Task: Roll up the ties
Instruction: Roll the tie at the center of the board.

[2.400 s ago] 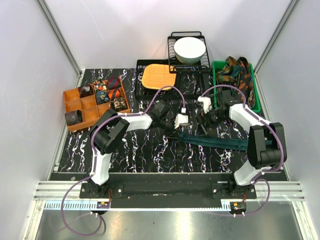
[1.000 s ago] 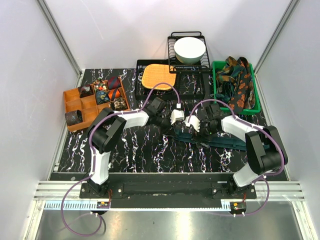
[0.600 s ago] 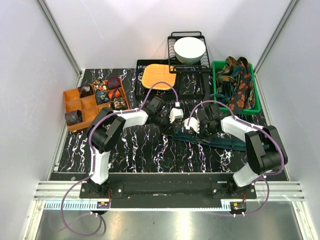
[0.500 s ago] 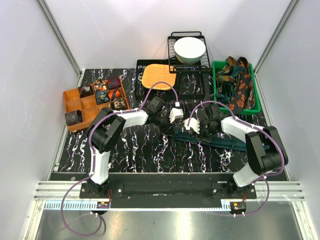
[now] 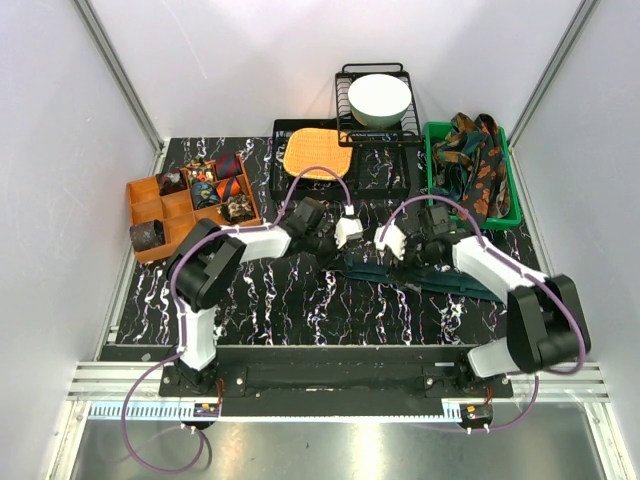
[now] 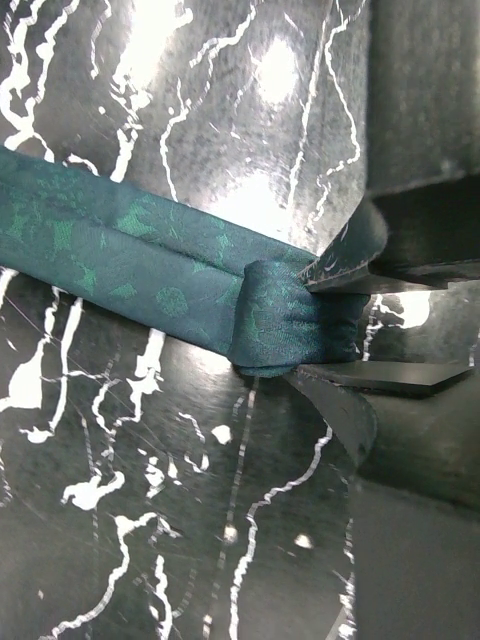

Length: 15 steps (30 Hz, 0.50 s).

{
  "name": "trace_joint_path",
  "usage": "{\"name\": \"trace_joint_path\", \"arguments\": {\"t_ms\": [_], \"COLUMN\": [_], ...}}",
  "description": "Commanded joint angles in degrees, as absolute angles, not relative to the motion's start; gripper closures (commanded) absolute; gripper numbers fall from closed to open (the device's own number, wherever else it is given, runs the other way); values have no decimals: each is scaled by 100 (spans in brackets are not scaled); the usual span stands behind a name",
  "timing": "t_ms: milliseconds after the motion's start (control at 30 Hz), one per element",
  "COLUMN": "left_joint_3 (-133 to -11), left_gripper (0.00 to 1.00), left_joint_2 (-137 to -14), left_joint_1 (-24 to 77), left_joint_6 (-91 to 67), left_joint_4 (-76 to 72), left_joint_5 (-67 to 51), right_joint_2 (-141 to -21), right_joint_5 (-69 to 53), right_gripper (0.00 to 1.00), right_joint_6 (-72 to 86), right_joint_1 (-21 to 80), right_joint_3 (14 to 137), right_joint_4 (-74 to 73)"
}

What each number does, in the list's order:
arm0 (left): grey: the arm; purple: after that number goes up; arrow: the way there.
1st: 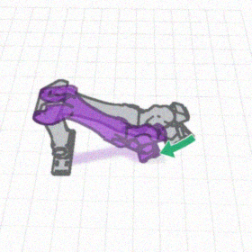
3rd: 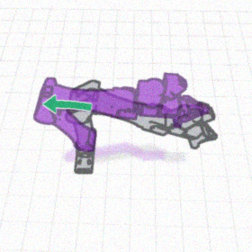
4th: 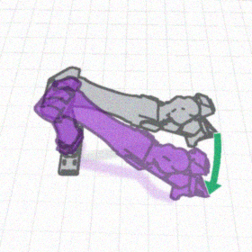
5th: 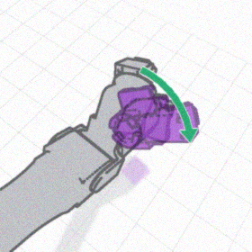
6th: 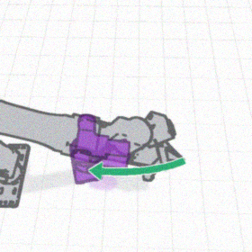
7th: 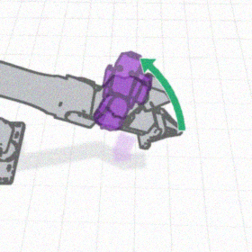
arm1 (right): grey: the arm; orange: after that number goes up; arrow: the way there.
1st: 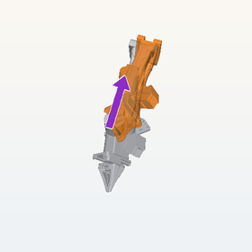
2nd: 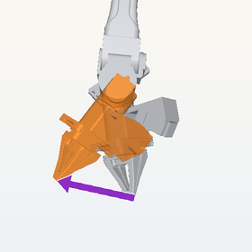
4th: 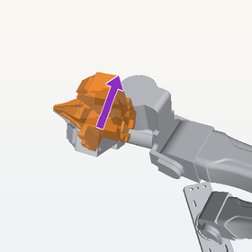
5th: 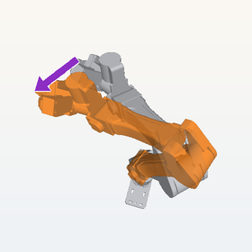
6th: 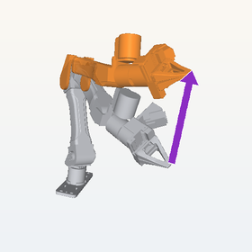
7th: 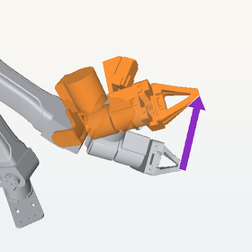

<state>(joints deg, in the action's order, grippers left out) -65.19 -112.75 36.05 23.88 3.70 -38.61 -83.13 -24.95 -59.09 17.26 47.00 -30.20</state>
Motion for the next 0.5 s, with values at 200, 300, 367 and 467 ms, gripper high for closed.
{"name": "trace_joint_path", "arguments": {"t_ms": [200,300,367,467], "left_joint_3": [-5713,-5634,-5721,-5687], "left_gripper": [100,100,100,100], "left_joint_2": [-11294,-11241,-11241,-11127], "left_joint_1": [4086,4218,4236,4263], "left_joint_6": [2672,2724,2480,2207], "left_joint_4": [536,501,658,721], "left_joint_5": [-2005,-1899,-1845,-1995], "right_joint_2": [-7795,-8155,-8568,-9034], "right_joint_5": [-3522,-4311,-4692,-5281], "right_gripper": [7,13,24,39], "right_joint_6": [-2305,-1338,-446,139], "right_joint_1": [625,527,527,527], "right_joint_3": [6081,6293,6249,5977], "right_joint_4": [-3937,-4025,-3999,-3990]}}
